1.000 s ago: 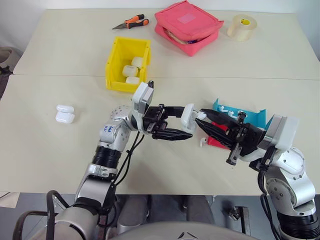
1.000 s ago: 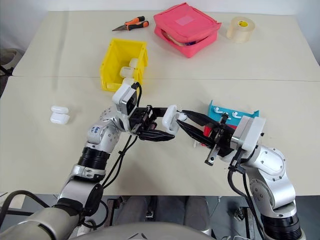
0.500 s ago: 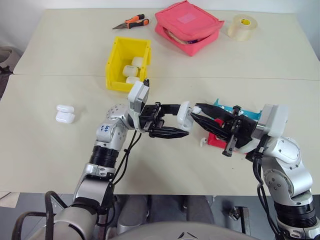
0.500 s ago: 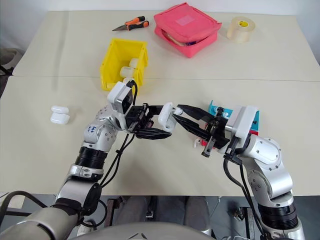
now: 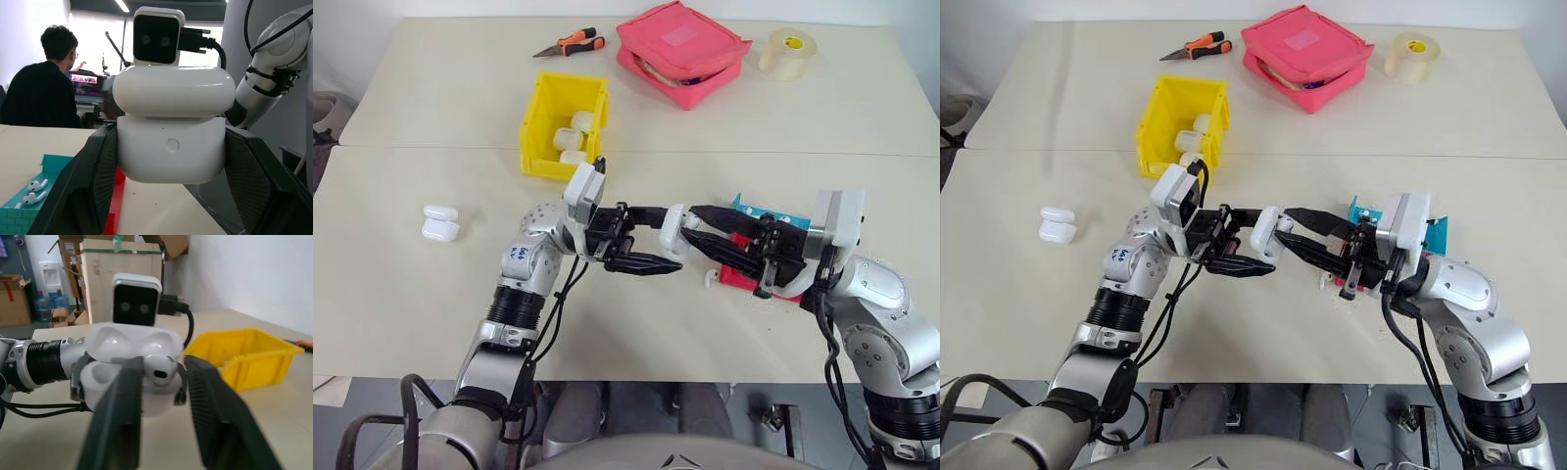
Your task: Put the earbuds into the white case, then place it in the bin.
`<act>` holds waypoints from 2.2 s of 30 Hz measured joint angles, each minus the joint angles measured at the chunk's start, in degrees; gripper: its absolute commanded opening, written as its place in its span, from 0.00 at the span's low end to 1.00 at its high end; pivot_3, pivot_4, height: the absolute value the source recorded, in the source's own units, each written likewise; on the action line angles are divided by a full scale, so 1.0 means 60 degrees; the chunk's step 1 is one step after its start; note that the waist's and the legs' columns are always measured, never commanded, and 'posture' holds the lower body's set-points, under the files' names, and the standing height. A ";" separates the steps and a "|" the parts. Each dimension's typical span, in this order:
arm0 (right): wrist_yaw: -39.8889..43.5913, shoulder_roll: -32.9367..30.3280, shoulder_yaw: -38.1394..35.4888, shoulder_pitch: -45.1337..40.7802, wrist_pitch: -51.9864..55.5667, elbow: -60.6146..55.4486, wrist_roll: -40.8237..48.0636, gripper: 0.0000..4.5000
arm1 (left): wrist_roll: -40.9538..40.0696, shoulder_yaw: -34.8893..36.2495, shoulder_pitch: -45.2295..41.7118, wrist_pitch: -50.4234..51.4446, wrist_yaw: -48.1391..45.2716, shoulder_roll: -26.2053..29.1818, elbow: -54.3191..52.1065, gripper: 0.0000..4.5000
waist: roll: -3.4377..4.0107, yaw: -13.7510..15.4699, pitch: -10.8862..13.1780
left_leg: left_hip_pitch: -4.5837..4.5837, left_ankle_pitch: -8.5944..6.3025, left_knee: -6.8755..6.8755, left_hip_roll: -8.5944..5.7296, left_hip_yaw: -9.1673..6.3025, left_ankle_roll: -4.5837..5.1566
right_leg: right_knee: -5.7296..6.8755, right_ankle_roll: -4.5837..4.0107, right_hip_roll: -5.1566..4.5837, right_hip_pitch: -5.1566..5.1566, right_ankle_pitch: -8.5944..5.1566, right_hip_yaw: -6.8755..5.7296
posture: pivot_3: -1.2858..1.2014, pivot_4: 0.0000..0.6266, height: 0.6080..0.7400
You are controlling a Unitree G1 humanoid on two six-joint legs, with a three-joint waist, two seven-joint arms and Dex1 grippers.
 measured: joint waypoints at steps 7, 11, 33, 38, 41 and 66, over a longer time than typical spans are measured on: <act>0.0534 -0.0705 -0.1455 0.1213 0.0229 0.0033 0.0397 0.99 | 0.0003 0.0090 0.0056 -0.0528 0.0106 -0.0046 -0.0058 0.62 | -0.0001 0.0073 0.0000 | -0.0012 -0.0002 0.0000 -0.0007 0.0009 0.0003 | -0.0010 0.0000 -0.0006 0.0006 0.0000 -0.0020 | 0.52 0.24 1.00; 0.1359 -0.1039 -0.3237 0.2944 -0.0658 0.0429 -0.0185 0.99 | 0.0121 0.0238 0.0331 -0.0975 0.0294 0.0121 -0.0043 0.62 | -0.0001 0.0064 0.0000 | -0.0010 -0.0003 -0.0001 -0.0004 0.0038 0.0006 | -0.0012 0.0000 -0.0004 0.0015 0.0000 -0.0032 | 0.52 0.24 1.00; 0.1157 -0.4722 -0.2368 0.0226 0.2952 0.3354 -0.1891 0.99 | 0.0884 -0.0393 0.1111 -0.2063 0.1977 -0.0294 -0.0667 0.62 | 0.0015 0.0023 0.0001 | 0.0006 -0.0003 0.0007 0.0005 -0.0008 0.0004 | -0.0011 0.0004 -0.0011 0.0009 0.0002 0.0013 | 0.52 0.24 1.00; 0.1400 -0.4862 -0.0259 -0.1862 0.3410 0.4411 -0.2918 0.99 | 0.0887 -0.0492 0.1080 -0.2152 0.1982 -0.0337 -0.0569 0.62 | 0.0016 0.0010 0.0001 | -0.0014 -0.0004 0.0004 -0.0005 -0.0010 0.0005 | -0.0018 0.0005 -0.0017 -0.0004 0.0003 0.0001 | 0.52 0.24 1.00; 0.1899 -0.4872 0.0952 -0.2704 0.3211 0.5065 -0.3809 0.99 | 0.0891 -0.0509 0.1061 -0.2181 0.1982 -0.0414 -0.0426 0.62 | 0.0017 0.0004 0.0002 | -0.0016 -0.0003 0.0003 -0.0005 -0.0006 0.0004 | -0.0018 0.0006 -0.0017 -0.0006 0.0003 -0.0004 | 0.52 0.24 1.00; 0.4149 -0.4024 0.2496 -0.4939 0.1240 0.7478 -0.5881 0.99 | 0.0892 -0.0512 0.1064 -0.2286 0.1974 -0.0475 -0.0387 0.62 | -0.0019 -0.0024 -0.0019 | 0.0013 -0.0002 0.0027 0.0010 -0.0015 -0.0007 | -0.0010 0.0008 -0.0015 0.0032 0.0005 -0.0023 | 0.52 0.24 1.00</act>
